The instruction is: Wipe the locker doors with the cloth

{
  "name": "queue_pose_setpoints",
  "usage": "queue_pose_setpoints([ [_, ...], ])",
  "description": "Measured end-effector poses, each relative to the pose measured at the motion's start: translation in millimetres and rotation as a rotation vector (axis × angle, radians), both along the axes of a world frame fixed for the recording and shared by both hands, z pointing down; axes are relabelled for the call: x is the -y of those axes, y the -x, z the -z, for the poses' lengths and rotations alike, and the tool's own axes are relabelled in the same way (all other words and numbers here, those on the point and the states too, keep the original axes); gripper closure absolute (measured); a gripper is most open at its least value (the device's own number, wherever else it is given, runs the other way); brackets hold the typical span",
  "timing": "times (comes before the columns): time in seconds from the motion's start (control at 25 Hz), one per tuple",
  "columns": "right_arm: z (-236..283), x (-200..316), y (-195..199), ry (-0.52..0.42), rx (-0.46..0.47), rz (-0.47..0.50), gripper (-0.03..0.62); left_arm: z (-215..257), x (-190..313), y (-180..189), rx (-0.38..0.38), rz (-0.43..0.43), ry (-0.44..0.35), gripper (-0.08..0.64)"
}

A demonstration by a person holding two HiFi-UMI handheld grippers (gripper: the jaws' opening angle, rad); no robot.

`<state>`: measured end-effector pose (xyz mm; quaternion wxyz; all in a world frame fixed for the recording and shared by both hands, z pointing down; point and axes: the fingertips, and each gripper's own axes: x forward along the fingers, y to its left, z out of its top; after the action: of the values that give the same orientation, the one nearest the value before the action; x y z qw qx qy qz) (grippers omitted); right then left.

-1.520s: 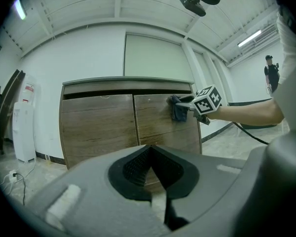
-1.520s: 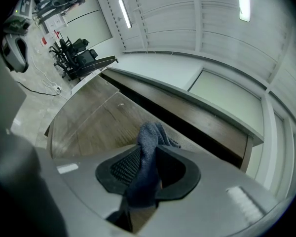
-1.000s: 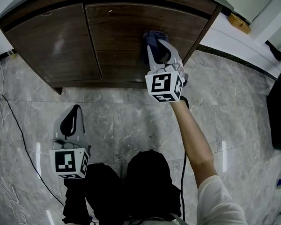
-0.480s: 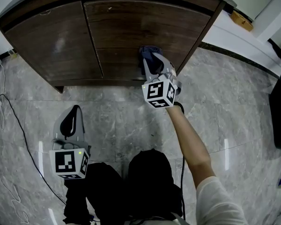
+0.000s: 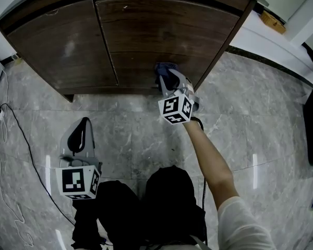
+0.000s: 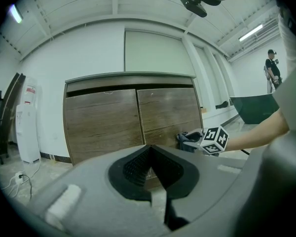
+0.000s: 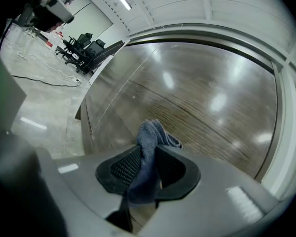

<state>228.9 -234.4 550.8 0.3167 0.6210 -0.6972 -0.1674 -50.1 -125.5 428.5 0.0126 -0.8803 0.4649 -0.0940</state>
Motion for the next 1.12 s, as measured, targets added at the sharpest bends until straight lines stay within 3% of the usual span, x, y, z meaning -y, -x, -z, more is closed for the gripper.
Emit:
queue_pose_setpoints([
  [0.6, -59.7, -1.3, 2.9, 0.115, 0.030, 0.017, 0.497, -10.3, 1.9, 2.7, 0.017, 0.005, 0.007, 0.557],
  [0.96, -78.4, -2.4, 6.2, 0.170, 0.072, 0.009, 0.499, -9.5, 0.0, 2.7, 0.019, 0.005, 0.014, 0.557],
  [1.12, -66.5, -12.1, 12.2, 0.148, 0.080, 0.002, 0.499, -6.9, -1.6, 6.0, 0.019, 0.009, 0.012, 0.557],
])
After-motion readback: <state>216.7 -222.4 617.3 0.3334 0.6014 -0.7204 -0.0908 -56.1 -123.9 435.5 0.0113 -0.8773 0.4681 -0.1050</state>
